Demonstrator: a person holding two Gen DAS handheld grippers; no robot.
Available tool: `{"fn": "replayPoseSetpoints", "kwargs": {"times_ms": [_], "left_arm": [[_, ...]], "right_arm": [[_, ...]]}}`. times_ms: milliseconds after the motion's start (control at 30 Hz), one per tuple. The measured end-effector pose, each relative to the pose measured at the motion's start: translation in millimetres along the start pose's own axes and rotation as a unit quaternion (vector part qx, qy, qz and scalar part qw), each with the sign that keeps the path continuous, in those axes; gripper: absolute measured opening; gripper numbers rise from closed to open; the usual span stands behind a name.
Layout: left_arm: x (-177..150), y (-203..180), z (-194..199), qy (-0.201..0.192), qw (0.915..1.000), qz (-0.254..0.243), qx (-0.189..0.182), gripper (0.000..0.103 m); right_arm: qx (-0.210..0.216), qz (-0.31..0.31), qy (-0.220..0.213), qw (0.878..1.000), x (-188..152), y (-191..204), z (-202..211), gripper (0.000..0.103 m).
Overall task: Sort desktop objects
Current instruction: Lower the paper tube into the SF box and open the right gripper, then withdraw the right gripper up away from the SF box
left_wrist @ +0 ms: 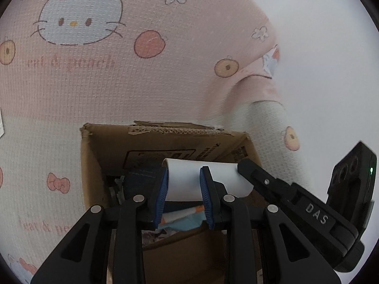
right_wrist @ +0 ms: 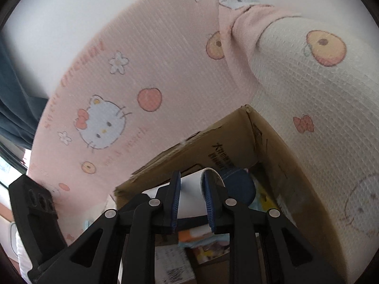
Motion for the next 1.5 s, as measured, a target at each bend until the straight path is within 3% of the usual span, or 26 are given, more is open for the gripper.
{"fn": "replayPoseSetpoints", "kwargs": {"times_ms": [133,233,400,433,567,767,1100,1167,1233,1333,1500], "left_arm": [[2.3,6.8,-9.6,0.002,0.9999,0.011,0.007,0.03],[4.8,9.2,-15.4,0.007,0.9998,0.015,0.006,0.041],[1.9,7.7,-16.9,0.016,0.9997,0.017,0.004,0.049],[0.9,7.9,-14.3,0.011,0.9998,0.019,0.002,0.051],[-0.4,13.5,0.8,-0.009,0.9991,0.041,0.005,0.068],[-7.9,30.4,21.8,-0.012,0.9961,0.087,0.001,0.068],[-24.2,19.3,75.1,-0.074,0.9965,0.015,0.035,0.068],[-27.0,15.0,88.7,-0.103,0.9919,-0.023,0.071,0.068],[-30.3,8.1,102.7,-0.136,0.9821,-0.072,0.109,0.068],[-40.5,-4.6,122.7,-0.176,0.9612,-0.143,0.156,0.068],[-65.4,-17.2,152.6,-0.219,0.9306,-0.199,0.215,0.068]], "right_arm": [[0.011,-0.004,-0.001,1.0,1.4,-3.3,-12.7,0.021],[0.031,-0.016,-0.001,0.999,2.6,-1.7,-19.8,0.033],[0.012,-0.006,-0.001,1.0,5.6,2.8,-21.6,0.071],[0.005,-0.001,-0.005,1.0,6.5,3.2,-19.5,0.073],[-0.01,0.005,-0.023,1.0,9.7,1.6,-1.3,0.074],[-0.034,0.021,-0.029,0.999,0.0,6.8,28.2,0.074],[-0.028,0.062,-0.02,0.997,-30.7,39.4,60.3,0.074],[-0.03,0.07,-0.02,0.997,-34.5,44.0,64.6,0.074],[-0.037,0.083,-0.023,0.996,-39.9,46.6,73.3,0.074],[-0.042,0.105,-0.03,0.993,-47.3,50.3,86.8,0.074],[-0.043,0.144,-0.034,0.988,-64.9,56.2,109.9,0.074]]}}
Point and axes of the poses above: each gripper's, at about its wrist camera, not at the fingertips, and z roughly against the way its jaws point, y to its left, x to its top, the point moved 8 cm from there along -z, roughly the way its jaws point, and after that the axes turned 2 degrees about z, right-handed, at the moved point
